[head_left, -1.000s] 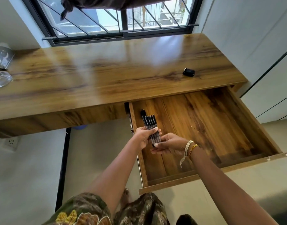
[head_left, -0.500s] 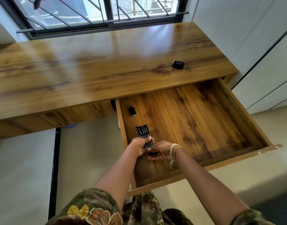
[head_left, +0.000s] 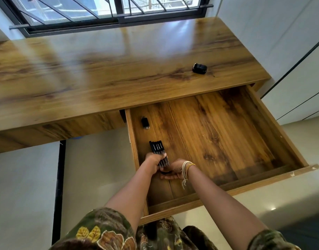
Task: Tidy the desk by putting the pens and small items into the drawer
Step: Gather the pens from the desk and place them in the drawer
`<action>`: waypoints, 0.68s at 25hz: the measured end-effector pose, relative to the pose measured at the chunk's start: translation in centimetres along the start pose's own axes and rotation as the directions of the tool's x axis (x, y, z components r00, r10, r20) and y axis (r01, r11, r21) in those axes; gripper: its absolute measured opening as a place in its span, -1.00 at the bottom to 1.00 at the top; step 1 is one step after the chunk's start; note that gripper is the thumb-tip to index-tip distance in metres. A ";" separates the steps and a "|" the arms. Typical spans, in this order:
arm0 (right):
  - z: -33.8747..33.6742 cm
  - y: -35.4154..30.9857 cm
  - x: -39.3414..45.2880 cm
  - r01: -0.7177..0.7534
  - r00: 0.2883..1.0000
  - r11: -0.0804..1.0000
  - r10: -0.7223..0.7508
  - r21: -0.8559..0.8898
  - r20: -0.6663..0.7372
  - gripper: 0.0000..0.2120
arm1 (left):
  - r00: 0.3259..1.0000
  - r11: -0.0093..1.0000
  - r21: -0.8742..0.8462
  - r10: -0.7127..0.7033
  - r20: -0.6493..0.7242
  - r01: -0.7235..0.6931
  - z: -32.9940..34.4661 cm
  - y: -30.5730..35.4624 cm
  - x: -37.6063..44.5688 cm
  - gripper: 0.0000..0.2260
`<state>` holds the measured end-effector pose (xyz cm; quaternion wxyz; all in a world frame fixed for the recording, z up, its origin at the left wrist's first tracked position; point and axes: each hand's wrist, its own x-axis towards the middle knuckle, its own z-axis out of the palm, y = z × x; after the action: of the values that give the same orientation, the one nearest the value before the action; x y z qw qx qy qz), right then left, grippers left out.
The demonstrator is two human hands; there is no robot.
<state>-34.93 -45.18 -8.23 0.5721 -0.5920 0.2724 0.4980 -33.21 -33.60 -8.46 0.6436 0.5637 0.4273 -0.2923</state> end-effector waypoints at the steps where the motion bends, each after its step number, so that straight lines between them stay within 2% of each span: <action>1: 0.1 -0.1 0.2 0.000 1.000 1.000 0.000 0.003 -0.002 -0.96 | 0.998 0.998 0.056 0.027 -0.064 -0.023 0.0 0.2 0.1 -0.61; 3: 0.4 -0.3 0.6 0.008 1.000 1.000 -0.008 -0.003 -0.020 -0.94 | 0.981 0.982 0.177 0.090 -0.170 -0.059 0.1 0.6 -0.1 -0.60; 7: 0.6 -0.8 1.4 0.040 0.994 0.995 -0.049 -0.088 -0.101 -0.82 | 0.938 0.951 0.304 0.158 -0.308 -0.061 0.8 1.4 -0.9 -0.79; 8: 0.7 -0.9 1.4 0.044 0.991 0.992 -0.058 -0.116 -0.119 -0.83 | 0.938 0.949 0.310 0.152 -0.313 -0.051 0.8 1.5 -1.0 -0.83; 10: 1.1 -1.3 1.3 0.037 0.988 0.982 -0.063 -0.183 -0.143 -0.91 | 0.946 0.930 0.363 0.174 -0.273 -0.066 0.5 1.6 -0.8 -0.76; 12: 1.5 -1.6 1.1 0.003 0.987 0.959 -0.048 -0.285 -0.154 -0.86 | 0.942 0.909 0.405 0.213 -0.258 -0.094 0.2 1.4 -0.7 -0.72; 15: 1.8 -2.0 1.0 -0.071 0.979 0.868 -0.035 -0.491 -0.202 -0.74 | 0.921 0.934 0.348 0.207 -0.330 -0.085 0.2 0.7 -0.7 -0.83; 17: 1.7 -2.2 0.9 -0.101 0.969 0.818 -0.049 -0.566 -0.242 -0.74 | 0.914 0.931 0.348 0.229 -0.336 -0.106 0.3 0.4 -0.8 -0.81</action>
<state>-33.13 -42.96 -7.92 0.3219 -0.7900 0.1864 0.4874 -33.18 -33.93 -7.59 0.4732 0.7412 0.4368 -0.1895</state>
